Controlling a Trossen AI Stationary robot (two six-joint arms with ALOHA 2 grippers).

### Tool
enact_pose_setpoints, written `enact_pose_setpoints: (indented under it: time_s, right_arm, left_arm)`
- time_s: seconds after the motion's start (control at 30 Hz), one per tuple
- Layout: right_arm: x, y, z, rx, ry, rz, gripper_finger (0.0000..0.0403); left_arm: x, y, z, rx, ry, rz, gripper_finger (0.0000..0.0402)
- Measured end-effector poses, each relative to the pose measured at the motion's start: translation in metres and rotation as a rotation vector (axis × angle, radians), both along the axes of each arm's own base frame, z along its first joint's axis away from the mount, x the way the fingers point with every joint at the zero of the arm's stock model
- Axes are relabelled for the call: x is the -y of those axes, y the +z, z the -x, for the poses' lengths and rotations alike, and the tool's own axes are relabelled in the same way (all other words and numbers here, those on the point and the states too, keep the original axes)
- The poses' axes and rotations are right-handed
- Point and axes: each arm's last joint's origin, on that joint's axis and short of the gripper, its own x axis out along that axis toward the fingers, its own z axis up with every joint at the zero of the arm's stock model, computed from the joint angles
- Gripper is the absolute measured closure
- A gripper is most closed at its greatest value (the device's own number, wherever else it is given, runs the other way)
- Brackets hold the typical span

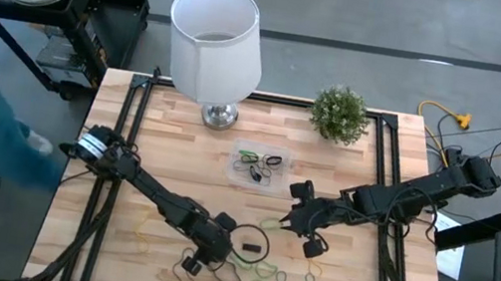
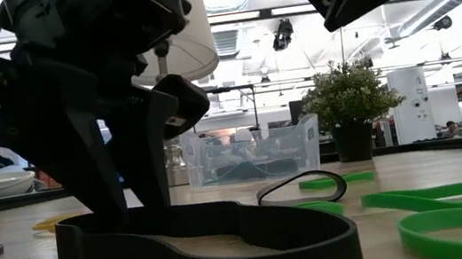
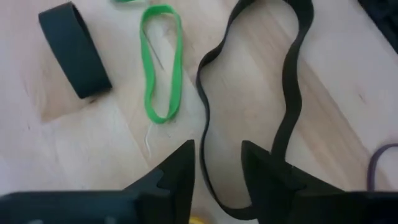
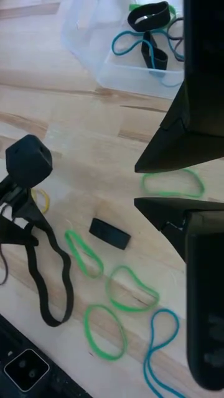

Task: Pick and place rubber bands into bin
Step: Put the black rubber band into the transparent bin

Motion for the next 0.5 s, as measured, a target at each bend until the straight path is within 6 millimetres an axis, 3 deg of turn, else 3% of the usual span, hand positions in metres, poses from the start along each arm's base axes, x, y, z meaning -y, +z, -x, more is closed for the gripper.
enact_pose_setpoints:
  time_s: [0.23,0.5]
  right_arm:
    - [0.0000,0.0000,0.0000,0.000,0.000,0.000,0.0335]
    - [0.0000,0.0000,0.0000,0.000,0.000,0.000,0.0335]
  left_arm:
    - [-0.0002,-0.0001,0.0001,0.008,-0.022,-0.016,0.0390]
    - [-0.0020,-0.0010,0.0010,0.005,-0.023,-0.063,0.0393]
